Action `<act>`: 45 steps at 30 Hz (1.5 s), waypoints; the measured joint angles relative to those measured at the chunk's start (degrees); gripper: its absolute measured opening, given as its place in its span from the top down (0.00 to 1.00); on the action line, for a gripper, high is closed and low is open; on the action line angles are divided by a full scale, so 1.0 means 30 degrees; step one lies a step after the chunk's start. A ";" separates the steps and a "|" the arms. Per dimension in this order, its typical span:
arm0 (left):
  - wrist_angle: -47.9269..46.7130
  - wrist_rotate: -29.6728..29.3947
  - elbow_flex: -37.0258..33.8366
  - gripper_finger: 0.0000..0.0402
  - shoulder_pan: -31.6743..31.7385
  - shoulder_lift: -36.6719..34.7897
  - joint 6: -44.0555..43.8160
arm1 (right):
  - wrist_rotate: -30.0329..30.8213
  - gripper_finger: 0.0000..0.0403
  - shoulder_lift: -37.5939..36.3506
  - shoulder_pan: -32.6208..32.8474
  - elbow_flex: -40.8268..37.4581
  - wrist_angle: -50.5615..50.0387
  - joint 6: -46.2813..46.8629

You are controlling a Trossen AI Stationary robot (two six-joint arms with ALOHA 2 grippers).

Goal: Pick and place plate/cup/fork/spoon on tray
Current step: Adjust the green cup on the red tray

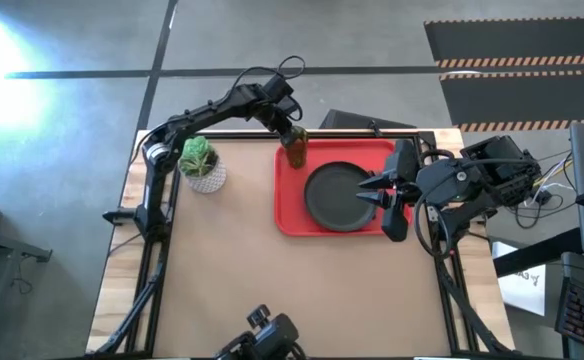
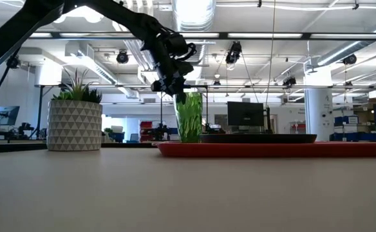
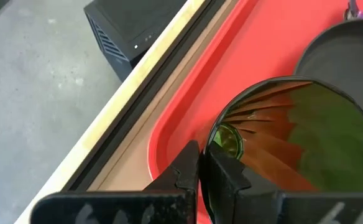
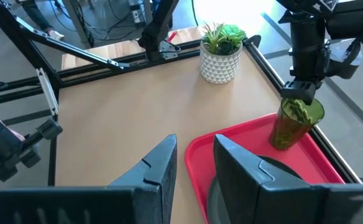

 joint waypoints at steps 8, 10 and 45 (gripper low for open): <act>-0.0370 0.0044 0.0000 1.00 0.0099 0.0000 -0.0051 | 0.0007 0.76 0.0000 0.0001 0.0000 0.0000 -0.0002; -0.0456 0.0044 0.0000 1.00 0.0099 0.0000 -0.0044 | 0.0007 0.76 0.0000 0.0002 0.0000 0.0000 -0.0023; -0.1153 0.0015 0.0899 0.90 0.0004 -0.0386 -0.0532 | 0.0015 0.76 0.0000 0.0000 0.0000 0.0000 -0.0394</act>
